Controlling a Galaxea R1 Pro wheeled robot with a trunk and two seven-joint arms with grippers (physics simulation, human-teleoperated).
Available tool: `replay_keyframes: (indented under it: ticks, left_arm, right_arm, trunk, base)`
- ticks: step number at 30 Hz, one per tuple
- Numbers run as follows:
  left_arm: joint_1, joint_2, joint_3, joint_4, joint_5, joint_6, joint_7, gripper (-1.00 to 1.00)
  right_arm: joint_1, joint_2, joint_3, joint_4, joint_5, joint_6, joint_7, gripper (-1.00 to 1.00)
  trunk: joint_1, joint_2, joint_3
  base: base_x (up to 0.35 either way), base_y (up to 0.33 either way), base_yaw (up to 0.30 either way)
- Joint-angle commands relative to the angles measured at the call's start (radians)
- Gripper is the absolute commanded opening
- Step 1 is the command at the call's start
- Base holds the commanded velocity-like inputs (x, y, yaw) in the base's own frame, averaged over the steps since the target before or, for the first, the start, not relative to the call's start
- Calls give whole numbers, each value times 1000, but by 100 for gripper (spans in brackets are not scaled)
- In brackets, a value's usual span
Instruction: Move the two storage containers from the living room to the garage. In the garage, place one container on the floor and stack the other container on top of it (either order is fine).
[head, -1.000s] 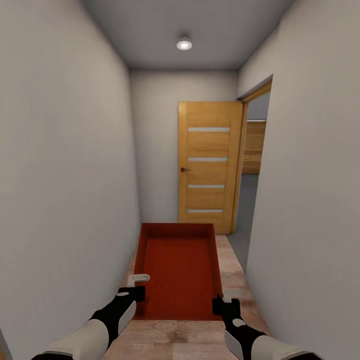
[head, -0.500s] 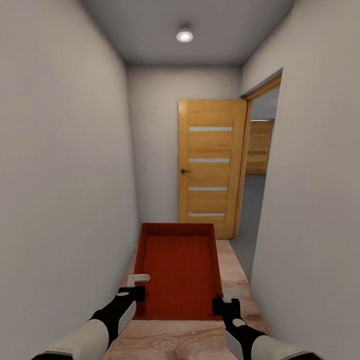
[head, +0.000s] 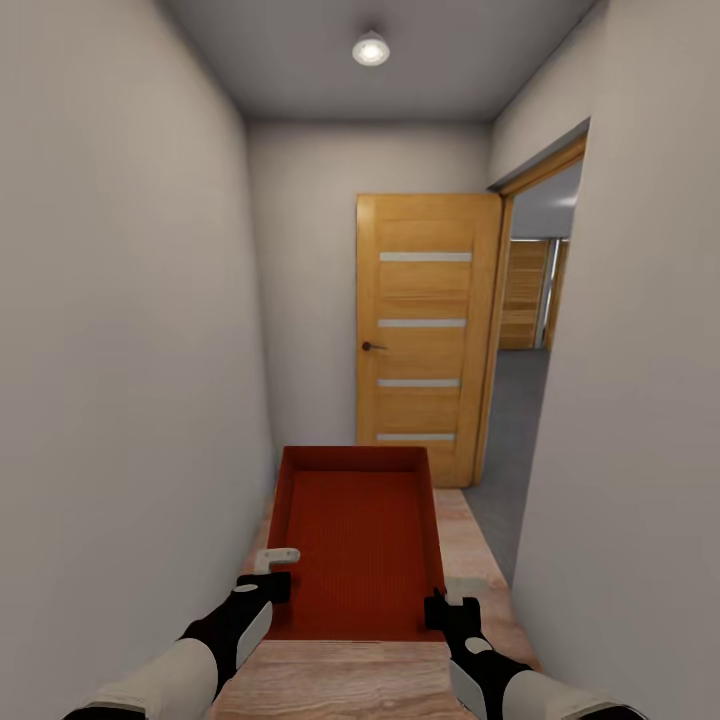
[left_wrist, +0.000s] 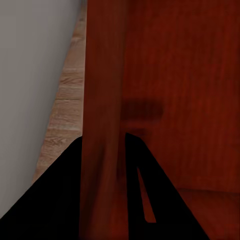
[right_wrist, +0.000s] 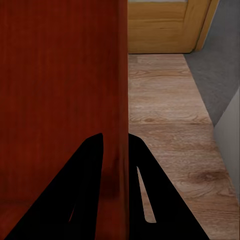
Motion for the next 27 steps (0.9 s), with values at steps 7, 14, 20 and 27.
replay_keyframes:
  ticks: [7, 14, 20, 27]
  left_arm:
    - [-1, 4, 82, 0, 3, 7, 12, -100]
    - [-1, 4, 82, 0, 3, 7, 12, -100]
    - [-1, 4, 82, 0, 3, 7, 12, -100]
    - [-1, 4, 81, 0, 3, 7, 12, -100]
  right_arm:
    - [-1, -9, -40, -3, -19, -13, -6, -100]
    - [-1, -9, -40, -3, -19, -13, -6, -100]
    - [-1, -8, -40, -3, -20, -12, -6, -100]
    - [-1, -9, -40, -3, -20, -11, -6, -100]
  trunk:
    - [1, -1, -2]
    - [1, -1, -2]
    - [1, -1, -2]
    - [1, -1, -2]
  base:
    - [324, 0, 0]
    - [324, 0, 0]
    - [324, 0, 0]
    - [324, 0, 0]
